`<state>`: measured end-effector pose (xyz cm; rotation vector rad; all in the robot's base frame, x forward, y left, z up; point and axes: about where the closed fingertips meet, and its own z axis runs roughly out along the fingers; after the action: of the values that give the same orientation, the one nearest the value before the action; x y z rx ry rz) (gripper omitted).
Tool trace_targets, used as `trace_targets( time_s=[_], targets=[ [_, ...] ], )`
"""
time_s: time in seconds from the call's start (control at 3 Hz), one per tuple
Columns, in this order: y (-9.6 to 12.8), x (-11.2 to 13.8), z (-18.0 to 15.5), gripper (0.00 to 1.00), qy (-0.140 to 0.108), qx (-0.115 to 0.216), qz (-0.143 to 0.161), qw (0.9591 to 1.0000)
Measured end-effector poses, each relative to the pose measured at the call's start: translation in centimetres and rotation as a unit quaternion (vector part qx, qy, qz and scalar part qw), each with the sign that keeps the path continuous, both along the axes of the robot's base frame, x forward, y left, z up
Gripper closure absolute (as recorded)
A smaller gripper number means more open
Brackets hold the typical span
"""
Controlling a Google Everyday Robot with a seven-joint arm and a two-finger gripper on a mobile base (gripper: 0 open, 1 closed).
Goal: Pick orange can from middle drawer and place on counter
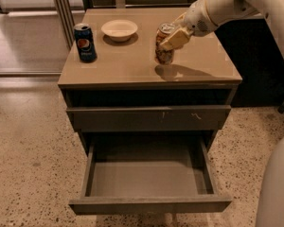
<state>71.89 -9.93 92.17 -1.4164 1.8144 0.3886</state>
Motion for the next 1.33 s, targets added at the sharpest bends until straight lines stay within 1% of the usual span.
trace_targets(
  time_s=[0.33,0.67,1.0,1.33],
  targets=[
    [-0.2,1.5,-1.3,1.00,0.036,0.009,-0.019,0.9991],
    [-0.3,2.1,-2.5,1.00,0.074,0.008,-0.031,0.9967],
    [-0.3,2.2,-3.6,1.00,0.102,0.002,-0.034,0.9942],
    [-0.4,2.2,-3.7,0.82,0.105,0.001,-0.034,0.9939]
  ],
)
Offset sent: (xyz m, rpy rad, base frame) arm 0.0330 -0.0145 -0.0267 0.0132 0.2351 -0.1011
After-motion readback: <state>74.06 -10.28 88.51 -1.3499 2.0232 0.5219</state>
